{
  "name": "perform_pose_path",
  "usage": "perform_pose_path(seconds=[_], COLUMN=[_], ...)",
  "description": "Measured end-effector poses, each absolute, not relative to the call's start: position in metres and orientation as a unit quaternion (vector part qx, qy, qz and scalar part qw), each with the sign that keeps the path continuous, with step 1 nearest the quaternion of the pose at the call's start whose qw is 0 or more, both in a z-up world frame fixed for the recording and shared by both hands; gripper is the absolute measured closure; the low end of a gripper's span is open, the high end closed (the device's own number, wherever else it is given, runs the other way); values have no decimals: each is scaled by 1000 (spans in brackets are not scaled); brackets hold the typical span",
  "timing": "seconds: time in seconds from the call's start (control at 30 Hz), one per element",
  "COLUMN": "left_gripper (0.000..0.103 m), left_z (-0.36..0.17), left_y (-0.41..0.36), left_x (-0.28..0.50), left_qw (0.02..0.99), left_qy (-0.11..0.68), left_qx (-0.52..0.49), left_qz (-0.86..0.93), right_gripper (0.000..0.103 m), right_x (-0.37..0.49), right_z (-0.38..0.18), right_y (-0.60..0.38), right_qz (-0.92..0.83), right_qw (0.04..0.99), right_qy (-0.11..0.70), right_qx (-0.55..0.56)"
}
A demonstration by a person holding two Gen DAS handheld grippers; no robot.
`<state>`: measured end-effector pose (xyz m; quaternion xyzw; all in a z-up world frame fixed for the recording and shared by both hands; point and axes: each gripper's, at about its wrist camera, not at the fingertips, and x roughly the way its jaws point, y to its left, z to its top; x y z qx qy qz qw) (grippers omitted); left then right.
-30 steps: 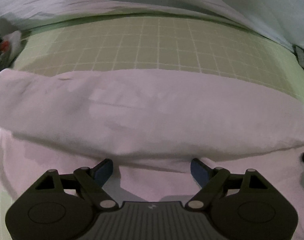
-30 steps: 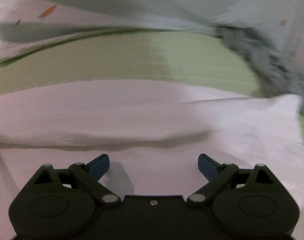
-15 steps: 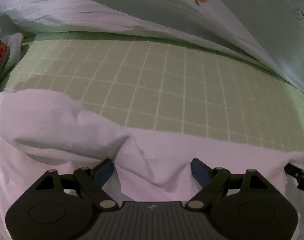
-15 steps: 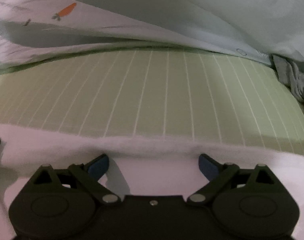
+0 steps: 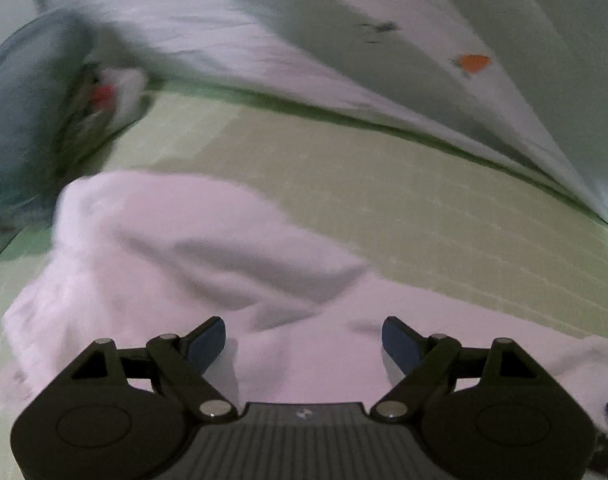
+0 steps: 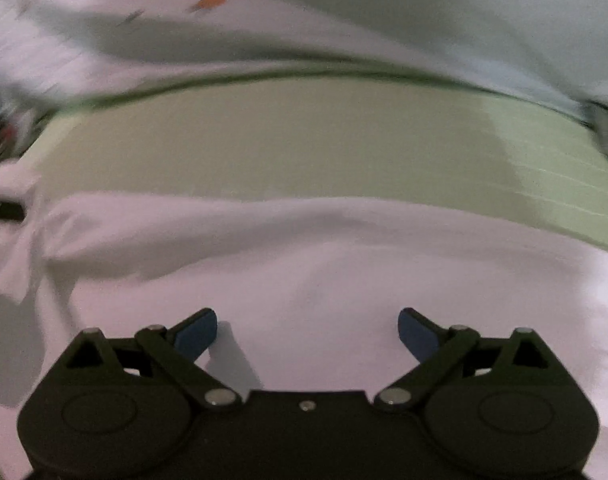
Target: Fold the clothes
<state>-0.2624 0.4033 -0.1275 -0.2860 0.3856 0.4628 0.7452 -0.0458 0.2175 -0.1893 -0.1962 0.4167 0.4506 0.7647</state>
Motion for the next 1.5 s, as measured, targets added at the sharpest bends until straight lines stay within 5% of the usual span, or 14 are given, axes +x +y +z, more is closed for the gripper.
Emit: perform_pose_path(seconds=[0.23, 0.57, 0.87, 0.9, 0.97, 1.03, 1.1, 1.33, 1.5], left_gripper=[17, 15, 16, 18, 55, 80, 87, 86, 63], left_z=[-114, -136, -144, -147, -149, -144, -139, -151, -143], left_y=[409, 435, 443, 446, 443, 438, 433, 417, 410], left_x=[-332, -422, -446, -445, -441, -445, -450, -483, -492], left_qw=[701, 614, 642, 642, 640, 640, 641, 624, 627], left_qy=[353, 354, 272, 258, 241, 226, 210, 180, 184], left_qx=[-315, -369, -450, -469, -489, -488, -487, -519, -511], left_qz=[533, 602, 559, 548, 542, 549, 555, 555, 558], right_gripper=[0, 2, 2, 2, 2, 2, 2, 1, 0], right_x=[-84, -49, -68, -75, -89, -96, -97, -136, -129], right_z=[-195, -203, -183, -181, -177, -173, -169, -183, -201], right_y=[293, 359, 329, 323, 311, 303, 299, 348, 394], right_qz=[522, 406, 383, 385, 387, 394, 412, 507, 484], right_qw=[730, 806, 814, 813, 810, 806, 799, 737, 751], right_qy=[369, 384, 401, 403, 406, 410, 405, 386, 383], right_qx=[-243, -195, -171, -171, -173, -166, -170, -226, -235])
